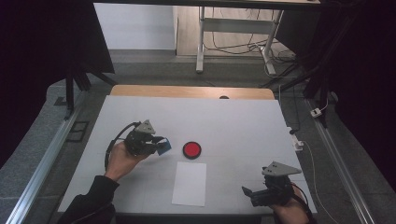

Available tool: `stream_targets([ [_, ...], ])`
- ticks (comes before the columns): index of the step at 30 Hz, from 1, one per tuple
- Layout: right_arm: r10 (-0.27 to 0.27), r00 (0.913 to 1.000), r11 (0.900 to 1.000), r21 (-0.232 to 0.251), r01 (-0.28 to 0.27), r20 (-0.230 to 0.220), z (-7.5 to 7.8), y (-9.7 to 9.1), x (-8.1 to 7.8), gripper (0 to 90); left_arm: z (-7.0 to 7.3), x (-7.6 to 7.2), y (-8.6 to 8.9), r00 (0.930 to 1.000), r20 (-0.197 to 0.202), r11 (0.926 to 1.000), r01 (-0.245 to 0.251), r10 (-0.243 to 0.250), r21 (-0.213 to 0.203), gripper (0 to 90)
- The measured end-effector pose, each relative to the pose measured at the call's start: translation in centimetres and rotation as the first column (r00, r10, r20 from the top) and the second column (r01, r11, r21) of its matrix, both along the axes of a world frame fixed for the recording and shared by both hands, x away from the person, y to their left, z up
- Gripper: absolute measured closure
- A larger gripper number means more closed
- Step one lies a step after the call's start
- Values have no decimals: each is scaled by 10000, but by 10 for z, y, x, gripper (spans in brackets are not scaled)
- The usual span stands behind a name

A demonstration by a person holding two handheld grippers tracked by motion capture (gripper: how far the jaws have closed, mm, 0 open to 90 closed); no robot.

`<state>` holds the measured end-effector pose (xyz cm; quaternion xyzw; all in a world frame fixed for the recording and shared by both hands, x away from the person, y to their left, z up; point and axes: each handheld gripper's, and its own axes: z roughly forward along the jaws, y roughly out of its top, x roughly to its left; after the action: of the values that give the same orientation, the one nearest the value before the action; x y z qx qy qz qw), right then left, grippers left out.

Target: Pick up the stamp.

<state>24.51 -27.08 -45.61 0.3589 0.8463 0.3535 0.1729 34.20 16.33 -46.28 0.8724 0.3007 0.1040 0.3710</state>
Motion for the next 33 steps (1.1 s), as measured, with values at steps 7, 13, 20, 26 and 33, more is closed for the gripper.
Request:
stream_targets([
  [7, -3, 10000, 10000, 9, 3, -7, 0, 0, 0, 0, 9, -11, -6, 9993, 169, 9988, 332, -326, -355, 706],
  [13, 14, 10000, 10000, 6, -14, 3, 0, 0, 0, 0, 16, -19, -14, 9976, 150, 9964, 681, -674, -503, 706],
  [20, 45, 10000, 10000, -15, -45, 31, 0, 0, 0, 0, 23, -25, -23, 9948, 174, 9927, 1012, -1003, -651, 706],
  [26, 64, 10000, 10000, -52, -64, 42, 0, 0, 0, 0, 26, -30, -31, 9922, 198, 9893, 1245, -1233, -763, 706],
  [33, 75, 10000, 10000, -65, -74, 41, 0, 1, 0, 0, 29, -37, -41, 9858, 258, 9814, 1676, -1659, -931, 706],
])
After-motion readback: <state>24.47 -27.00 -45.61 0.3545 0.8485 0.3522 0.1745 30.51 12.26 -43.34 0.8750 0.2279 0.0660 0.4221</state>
